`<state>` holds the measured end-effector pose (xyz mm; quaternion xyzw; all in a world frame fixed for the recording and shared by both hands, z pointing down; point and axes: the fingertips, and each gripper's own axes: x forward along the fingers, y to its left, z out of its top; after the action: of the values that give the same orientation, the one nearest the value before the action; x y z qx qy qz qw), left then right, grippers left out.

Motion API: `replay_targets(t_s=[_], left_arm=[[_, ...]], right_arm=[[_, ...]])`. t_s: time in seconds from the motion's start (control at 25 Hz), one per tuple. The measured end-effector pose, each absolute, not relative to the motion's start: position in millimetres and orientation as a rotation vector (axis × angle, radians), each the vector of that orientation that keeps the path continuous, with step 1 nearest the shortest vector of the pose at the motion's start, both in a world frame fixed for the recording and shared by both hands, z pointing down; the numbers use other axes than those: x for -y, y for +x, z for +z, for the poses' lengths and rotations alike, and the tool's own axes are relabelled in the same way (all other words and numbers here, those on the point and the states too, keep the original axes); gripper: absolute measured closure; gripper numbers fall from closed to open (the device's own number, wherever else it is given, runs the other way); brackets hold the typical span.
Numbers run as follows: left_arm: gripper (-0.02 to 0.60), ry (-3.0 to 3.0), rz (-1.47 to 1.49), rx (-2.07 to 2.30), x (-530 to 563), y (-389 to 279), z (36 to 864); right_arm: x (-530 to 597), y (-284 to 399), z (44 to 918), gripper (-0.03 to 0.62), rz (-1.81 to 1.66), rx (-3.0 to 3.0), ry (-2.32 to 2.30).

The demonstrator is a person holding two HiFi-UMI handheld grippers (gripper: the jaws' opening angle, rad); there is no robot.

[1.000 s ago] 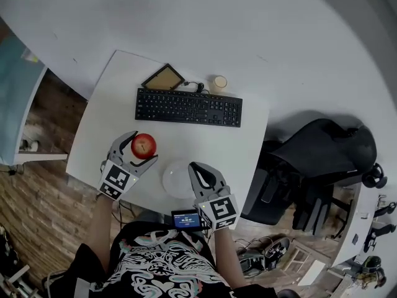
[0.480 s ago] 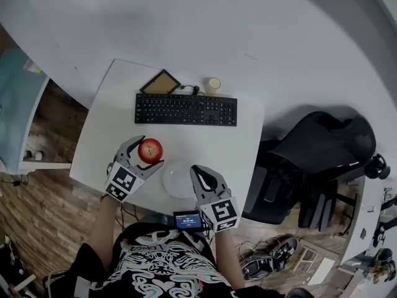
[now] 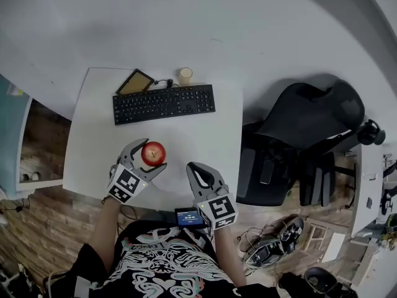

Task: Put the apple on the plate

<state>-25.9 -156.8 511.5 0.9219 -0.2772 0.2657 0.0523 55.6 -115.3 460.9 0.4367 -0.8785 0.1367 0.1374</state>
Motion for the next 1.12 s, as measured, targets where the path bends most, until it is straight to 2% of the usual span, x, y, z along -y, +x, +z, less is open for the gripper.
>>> replay_targets(t_s=[0.24,1.12], left_arm=[[0.199,2.833,0.812,0.765,146,0,513],[0.199,2.778,0.873,0.612,116,23,599]], right_arm=[[106,62,461,0.563,0.409,2.537,1.271],[108,65,532,0.563,0.469,2.41,1.157]])
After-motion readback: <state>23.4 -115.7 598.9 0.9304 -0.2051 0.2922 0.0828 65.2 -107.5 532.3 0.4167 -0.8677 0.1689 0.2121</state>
